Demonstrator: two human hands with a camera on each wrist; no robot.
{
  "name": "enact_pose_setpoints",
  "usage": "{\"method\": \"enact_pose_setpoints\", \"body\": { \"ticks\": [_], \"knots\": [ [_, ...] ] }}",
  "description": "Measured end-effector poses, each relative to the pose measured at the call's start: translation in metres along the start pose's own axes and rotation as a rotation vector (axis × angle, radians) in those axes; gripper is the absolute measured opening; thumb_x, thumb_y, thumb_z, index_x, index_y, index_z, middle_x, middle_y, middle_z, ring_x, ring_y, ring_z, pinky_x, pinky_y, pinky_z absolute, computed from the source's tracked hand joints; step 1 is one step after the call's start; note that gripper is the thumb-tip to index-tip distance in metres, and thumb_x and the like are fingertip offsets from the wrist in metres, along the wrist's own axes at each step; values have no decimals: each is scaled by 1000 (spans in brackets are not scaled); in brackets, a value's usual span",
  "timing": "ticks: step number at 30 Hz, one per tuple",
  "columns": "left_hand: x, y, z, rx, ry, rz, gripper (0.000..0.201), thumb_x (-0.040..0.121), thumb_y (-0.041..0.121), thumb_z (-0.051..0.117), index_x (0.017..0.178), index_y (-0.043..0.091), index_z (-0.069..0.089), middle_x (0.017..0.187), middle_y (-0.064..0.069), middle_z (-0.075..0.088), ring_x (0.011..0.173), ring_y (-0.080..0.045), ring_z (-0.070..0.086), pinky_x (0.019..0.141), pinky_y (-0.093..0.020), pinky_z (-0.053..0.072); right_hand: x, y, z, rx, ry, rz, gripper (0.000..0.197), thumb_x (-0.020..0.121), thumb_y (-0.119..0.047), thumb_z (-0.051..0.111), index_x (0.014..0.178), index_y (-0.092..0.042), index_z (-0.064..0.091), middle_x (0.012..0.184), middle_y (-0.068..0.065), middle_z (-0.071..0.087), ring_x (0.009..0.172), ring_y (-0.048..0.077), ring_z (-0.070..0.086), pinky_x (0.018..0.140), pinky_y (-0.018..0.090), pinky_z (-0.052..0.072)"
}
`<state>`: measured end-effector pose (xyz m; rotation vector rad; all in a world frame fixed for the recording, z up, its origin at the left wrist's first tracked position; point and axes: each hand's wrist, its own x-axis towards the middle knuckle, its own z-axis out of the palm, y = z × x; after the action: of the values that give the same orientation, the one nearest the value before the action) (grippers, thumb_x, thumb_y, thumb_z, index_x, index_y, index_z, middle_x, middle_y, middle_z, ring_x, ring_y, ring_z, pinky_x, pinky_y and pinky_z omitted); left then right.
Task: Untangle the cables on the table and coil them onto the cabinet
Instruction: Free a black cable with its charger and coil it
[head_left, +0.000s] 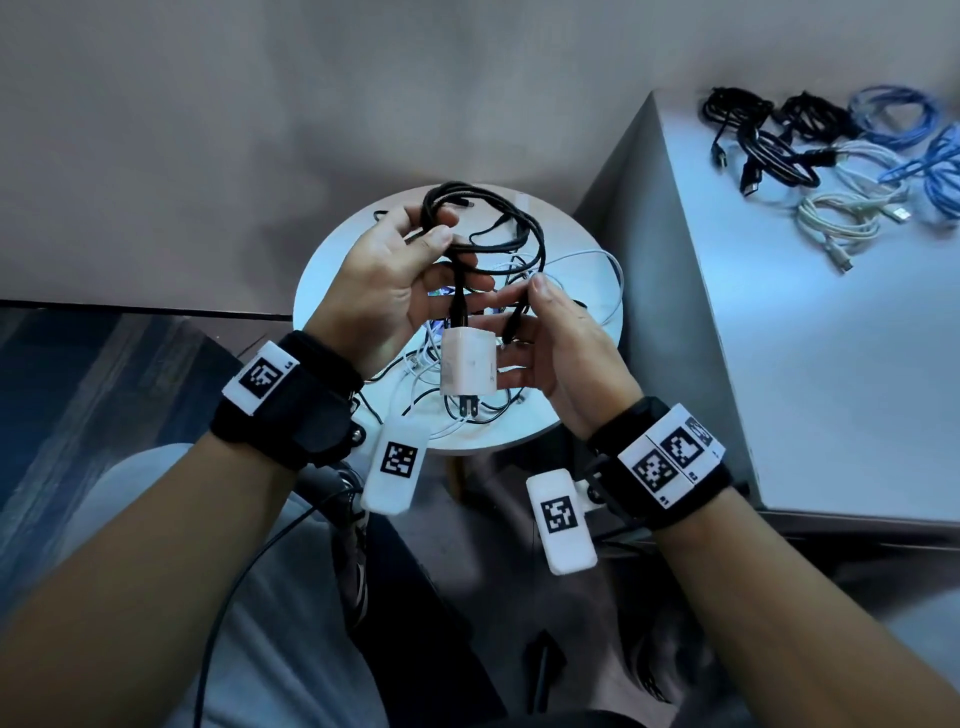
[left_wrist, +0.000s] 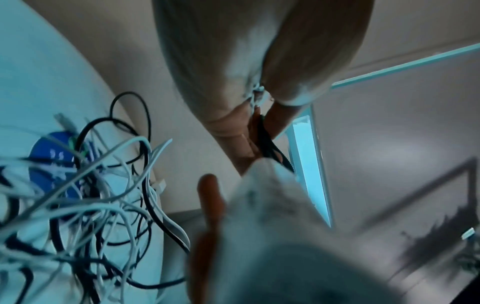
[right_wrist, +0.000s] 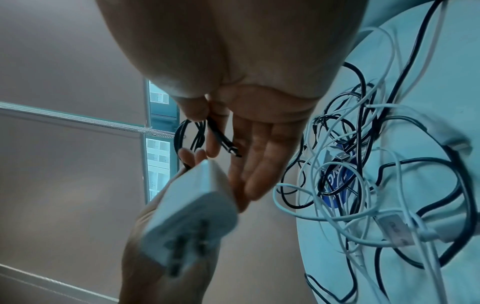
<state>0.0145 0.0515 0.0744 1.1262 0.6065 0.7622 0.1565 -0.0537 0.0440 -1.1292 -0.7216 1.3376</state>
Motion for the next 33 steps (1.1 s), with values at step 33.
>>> {"method": "enact_pose_setpoints", "body": {
  "ticks": [33],
  "knots": [
    [0,-10,3,398,208,107,27,104,19,54,129,10,54,100,-10,66,64,-22,68,55,-33,58,0,11,11,-11,210,-100,33,107,-36,39,131,-20,55,76,6,68,48,24,59,36,24,44]
  ]
}}
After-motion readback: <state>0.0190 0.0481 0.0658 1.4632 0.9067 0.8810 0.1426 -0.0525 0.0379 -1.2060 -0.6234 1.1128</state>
